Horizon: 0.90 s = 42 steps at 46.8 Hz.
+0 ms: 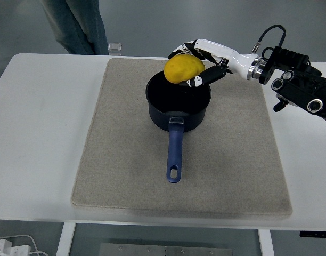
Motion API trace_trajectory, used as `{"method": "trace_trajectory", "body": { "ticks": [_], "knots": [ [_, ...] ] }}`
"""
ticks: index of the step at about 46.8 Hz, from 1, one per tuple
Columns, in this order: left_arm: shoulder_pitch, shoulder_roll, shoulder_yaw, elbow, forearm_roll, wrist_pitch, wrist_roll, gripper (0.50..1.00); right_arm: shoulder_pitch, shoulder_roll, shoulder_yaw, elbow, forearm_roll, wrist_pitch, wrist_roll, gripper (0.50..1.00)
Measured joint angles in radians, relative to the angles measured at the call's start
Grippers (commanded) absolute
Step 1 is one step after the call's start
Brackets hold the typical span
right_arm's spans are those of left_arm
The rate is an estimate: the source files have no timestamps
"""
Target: Put the potato in the blue pot
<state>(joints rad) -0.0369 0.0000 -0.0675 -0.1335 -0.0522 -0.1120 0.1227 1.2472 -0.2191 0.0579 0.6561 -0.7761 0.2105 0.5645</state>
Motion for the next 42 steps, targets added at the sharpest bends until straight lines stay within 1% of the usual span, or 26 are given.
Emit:
{"method": "trace_trajectory", "body": {
  "ticks": [4,8,21,35,42],
  "knots": [
    [0.0,0.0,0.0,0.0,0.0,0.0,0.0,1.0,-0.003,0.012,0.003,0.001,0.001,-0.016,0.0,0.921],
    [0.0,0.0,0.0,0.0,0.0,0.0,0.0,1.0,-0.005,0.015,0.002,0.0,0.002,-0.02,0.0,0.921],
    [0.0,0.0,0.0,0.0,0.0,0.0,0.0,1.0,-0.016,0.015,-0.001,0.001,0.0,-0.02,0.0,0.921],
    [0.0,0.0,0.0,0.0,0.0,0.0,0.0,1.0,-0.034,0.012,-0.004,0.001,-0.003,-0.021,0.0,0.921],
    [0.0,0.0,0.0,0.0,0.0,0.0,0.0,1.0,-0.047,-0.004,0.001,-0.005,-0.001,-0.029,0.0,0.921]
  ]
}}
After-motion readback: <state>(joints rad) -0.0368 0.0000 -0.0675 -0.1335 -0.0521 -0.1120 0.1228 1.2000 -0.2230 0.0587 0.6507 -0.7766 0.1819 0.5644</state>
